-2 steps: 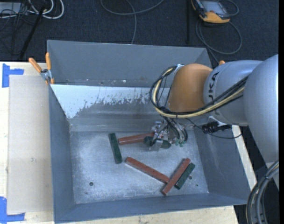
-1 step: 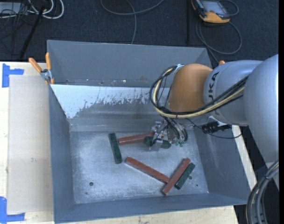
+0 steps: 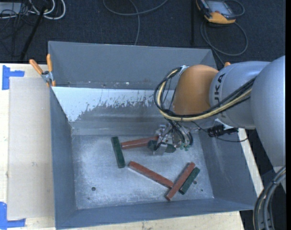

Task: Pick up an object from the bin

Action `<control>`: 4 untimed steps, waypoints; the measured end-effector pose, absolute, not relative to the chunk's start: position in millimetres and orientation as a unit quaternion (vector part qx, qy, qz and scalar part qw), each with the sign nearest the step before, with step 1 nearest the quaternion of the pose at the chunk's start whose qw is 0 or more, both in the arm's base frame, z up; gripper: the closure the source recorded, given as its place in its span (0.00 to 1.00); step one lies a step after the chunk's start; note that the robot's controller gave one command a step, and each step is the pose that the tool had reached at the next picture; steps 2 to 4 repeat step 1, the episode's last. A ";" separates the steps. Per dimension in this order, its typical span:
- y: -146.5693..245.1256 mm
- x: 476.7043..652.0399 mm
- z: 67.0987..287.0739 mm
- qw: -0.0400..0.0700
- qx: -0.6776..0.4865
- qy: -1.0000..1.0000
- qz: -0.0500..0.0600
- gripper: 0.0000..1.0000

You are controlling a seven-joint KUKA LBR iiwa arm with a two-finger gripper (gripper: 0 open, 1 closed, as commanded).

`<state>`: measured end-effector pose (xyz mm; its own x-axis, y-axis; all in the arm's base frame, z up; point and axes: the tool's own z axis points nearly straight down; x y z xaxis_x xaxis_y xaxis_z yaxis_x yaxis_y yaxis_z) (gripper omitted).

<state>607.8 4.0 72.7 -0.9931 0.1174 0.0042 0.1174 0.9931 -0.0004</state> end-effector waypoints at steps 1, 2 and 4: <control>4.1 606.9 87.9 0.003 -0.059 -0.998 0.000 1.00; 4.1 606.9 87.9 0.003 -0.059 -0.998 0.000 1.00; 4.1 606.9 87.9 0.003 -0.059 -0.998 0.000 1.00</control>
Offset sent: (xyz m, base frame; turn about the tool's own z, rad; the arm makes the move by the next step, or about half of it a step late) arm 0.0001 0.0000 0.0036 0.0000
